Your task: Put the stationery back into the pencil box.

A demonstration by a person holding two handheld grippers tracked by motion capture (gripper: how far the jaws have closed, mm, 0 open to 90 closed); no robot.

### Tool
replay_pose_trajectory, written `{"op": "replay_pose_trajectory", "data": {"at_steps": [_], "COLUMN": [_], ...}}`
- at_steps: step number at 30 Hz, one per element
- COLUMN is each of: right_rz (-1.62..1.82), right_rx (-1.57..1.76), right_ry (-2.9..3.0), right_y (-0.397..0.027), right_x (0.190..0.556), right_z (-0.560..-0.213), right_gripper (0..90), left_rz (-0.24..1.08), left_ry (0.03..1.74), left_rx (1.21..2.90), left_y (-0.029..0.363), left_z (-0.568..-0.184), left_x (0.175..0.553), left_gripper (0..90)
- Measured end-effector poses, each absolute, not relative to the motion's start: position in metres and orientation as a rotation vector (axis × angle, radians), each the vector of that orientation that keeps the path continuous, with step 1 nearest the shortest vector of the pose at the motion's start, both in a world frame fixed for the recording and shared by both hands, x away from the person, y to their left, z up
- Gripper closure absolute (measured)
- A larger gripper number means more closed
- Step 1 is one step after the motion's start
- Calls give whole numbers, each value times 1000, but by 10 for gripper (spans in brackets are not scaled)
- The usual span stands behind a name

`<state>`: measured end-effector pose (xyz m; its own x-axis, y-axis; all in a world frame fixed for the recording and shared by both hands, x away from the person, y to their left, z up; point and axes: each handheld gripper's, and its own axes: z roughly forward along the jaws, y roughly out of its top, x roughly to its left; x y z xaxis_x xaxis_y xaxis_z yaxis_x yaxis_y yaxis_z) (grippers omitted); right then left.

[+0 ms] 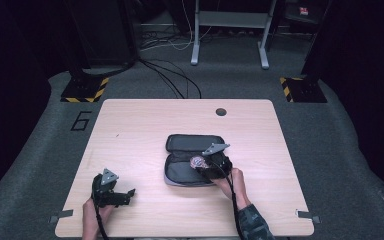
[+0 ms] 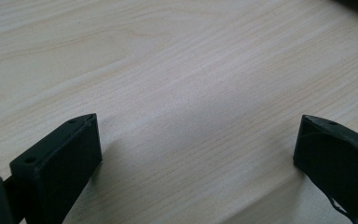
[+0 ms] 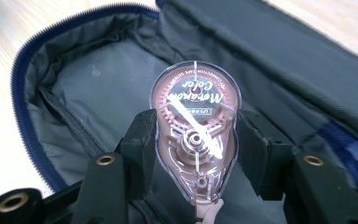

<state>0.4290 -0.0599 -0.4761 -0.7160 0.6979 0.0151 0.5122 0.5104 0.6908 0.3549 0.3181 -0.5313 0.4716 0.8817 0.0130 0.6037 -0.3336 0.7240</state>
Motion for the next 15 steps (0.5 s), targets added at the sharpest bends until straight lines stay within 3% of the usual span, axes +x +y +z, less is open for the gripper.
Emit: {"op": "replay_pose_trajectory", "data": {"at_steps": [15], "right_rz": [927], "right_rx": [1030], "right_ry": [2573], "right_y": [-43], "right_x": [439], "right_z": [-495], "right_gripper": [492], "left_rz": [541], "left_ry": [1227], "left_rx": [2065], "left_y": [318], "left_z": [-531], "left_x": [355], "left_gripper": [9]}}
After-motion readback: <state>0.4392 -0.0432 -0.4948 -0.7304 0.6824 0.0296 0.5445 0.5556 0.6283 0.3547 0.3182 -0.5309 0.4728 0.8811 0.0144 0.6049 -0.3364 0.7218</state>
